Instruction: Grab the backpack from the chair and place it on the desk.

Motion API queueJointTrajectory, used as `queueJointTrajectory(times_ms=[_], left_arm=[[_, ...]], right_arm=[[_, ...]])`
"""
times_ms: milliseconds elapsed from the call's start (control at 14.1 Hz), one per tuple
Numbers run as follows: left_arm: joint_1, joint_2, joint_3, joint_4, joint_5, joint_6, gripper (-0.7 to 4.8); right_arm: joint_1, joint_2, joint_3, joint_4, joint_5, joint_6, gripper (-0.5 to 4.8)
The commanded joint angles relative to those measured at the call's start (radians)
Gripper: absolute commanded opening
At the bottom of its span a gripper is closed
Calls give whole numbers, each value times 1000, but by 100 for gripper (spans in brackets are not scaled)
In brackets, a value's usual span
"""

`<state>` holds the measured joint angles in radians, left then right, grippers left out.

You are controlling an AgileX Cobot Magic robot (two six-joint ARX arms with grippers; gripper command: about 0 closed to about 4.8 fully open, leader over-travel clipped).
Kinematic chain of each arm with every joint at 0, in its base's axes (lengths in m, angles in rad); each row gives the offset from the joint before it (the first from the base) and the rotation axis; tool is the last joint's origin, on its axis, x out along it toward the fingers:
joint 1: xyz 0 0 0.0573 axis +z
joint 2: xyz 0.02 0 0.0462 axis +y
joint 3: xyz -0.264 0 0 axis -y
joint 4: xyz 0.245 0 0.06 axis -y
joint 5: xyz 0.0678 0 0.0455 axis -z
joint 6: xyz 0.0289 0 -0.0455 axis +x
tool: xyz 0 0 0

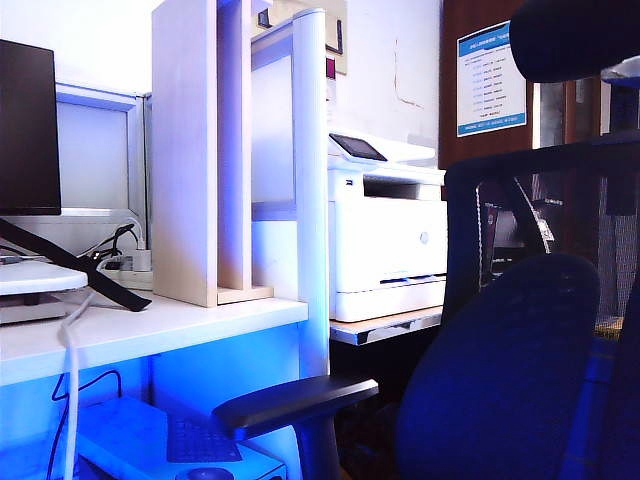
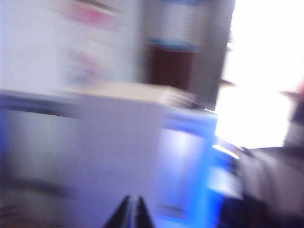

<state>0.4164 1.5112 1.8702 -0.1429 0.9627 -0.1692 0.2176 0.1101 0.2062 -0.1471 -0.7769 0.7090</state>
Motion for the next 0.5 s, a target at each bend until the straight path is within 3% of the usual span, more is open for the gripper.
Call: queueJointTrajectory(times_ms=[71, 142, 213, 283, 496], left_arm=[[-223, -108, 8, -375, -121, 405, -5], [-301, -130, 8, -474, -192, 480, -5], [-518, -201, -50, -647, -259, 521, -5], [-558, -231, -73, -640, -358, 521, -5], [-609, -286, -74, -629, -410, 462, -5]], right_arm=[[-1, -1, 6, 16, 66, -119, 225], [-1, -1, 6, 13, 96, -144, 205], [-1, 0, 6, -83, 207, -330, 98], [-1, 0, 6, -98, 240, -353, 98], [-2, 0, 6, -103, 293, -400, 98]])
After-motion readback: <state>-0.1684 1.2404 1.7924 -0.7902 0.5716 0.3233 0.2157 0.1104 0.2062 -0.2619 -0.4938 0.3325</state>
